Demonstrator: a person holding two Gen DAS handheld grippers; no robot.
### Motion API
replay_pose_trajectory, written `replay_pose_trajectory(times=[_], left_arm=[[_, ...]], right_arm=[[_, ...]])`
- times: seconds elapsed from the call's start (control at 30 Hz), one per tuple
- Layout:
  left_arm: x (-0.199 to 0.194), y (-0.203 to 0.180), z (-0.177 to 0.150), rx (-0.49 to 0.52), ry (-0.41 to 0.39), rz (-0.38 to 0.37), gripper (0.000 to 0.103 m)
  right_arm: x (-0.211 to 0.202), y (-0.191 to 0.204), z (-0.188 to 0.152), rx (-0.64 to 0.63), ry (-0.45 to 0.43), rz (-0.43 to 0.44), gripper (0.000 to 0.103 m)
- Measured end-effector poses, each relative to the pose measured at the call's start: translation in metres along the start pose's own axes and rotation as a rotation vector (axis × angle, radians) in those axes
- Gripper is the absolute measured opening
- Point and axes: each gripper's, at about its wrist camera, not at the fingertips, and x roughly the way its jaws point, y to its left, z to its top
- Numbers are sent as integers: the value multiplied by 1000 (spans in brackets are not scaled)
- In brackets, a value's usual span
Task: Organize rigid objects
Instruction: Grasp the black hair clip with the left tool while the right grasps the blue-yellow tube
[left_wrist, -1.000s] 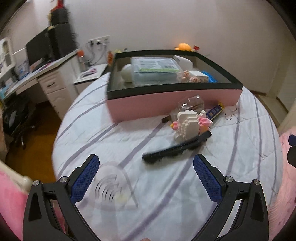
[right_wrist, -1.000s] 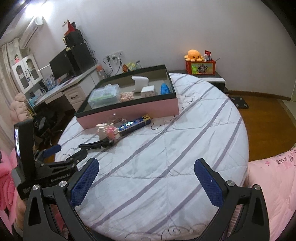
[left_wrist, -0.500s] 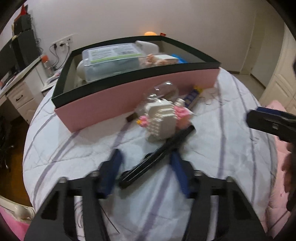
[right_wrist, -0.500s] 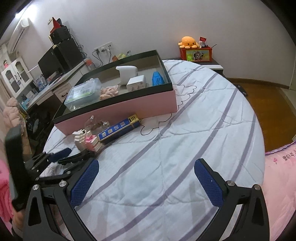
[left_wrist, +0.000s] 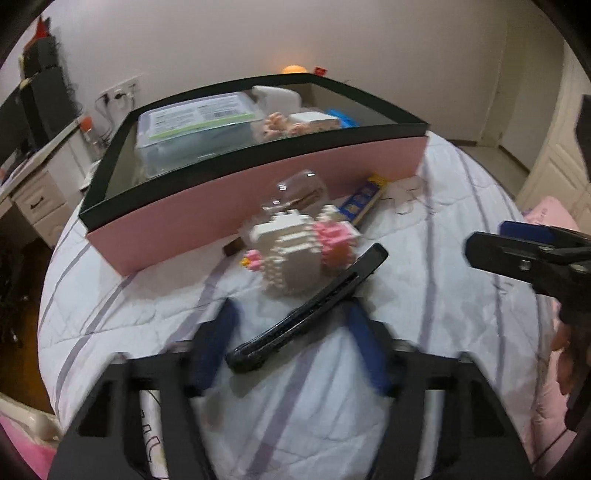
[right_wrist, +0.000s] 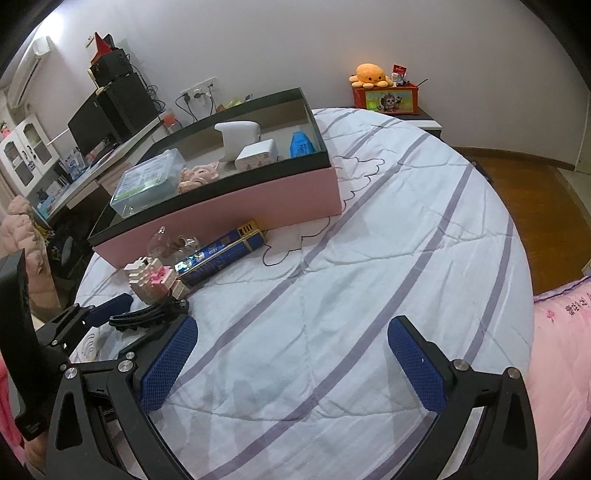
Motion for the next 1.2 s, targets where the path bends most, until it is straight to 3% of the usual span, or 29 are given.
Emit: replay_pose_trajectory(times=[0.03,0.07,0.1,0.23,0.3,0.37,0.43,0.53,0.77,0.93,1.13,1.2], left_arm=[[-2,-1,0,4,8,-27,37],[-4,-1,-1,6,12,-44,24],[-5,-2,-1,11,15,-56,17],[-11,-4,-4,6,12,-57,19],[-6,-1,-3,-20,7,-22,28],[-4,1,-1,-36,2,-37,25],[-4,3,-2,-60,6,-53,16],[-11,11,-9,-140,-4,-67,16],[-36,19,-26,-198,-49,59,16],[-42,28,-33,-228,-55,80,16],[-37,38,-35,-254,-50,76,16],[-36,39,-33,-257,-51,74,16]], right_arm=[[0,-1,0,0,2,0,103],[0,-1,-1,0,3,0,103],[0,-1,-1,-1,3,0,103],[-2,0,-2,-6,-2,-3,103],[-2,1,-1,-9,-1,-4,103],[-1,3,-1,-13,0,-6,103],[1,5,1,-17,2,-7,103],[6,7,5,-13,5,-9,103],[24,24,21,5,-11,-34,103],[41,39,31,26,-10,-56,103],[56,54,34,11,10,-106,90],[54,56,34,-3,4,-107,80]])
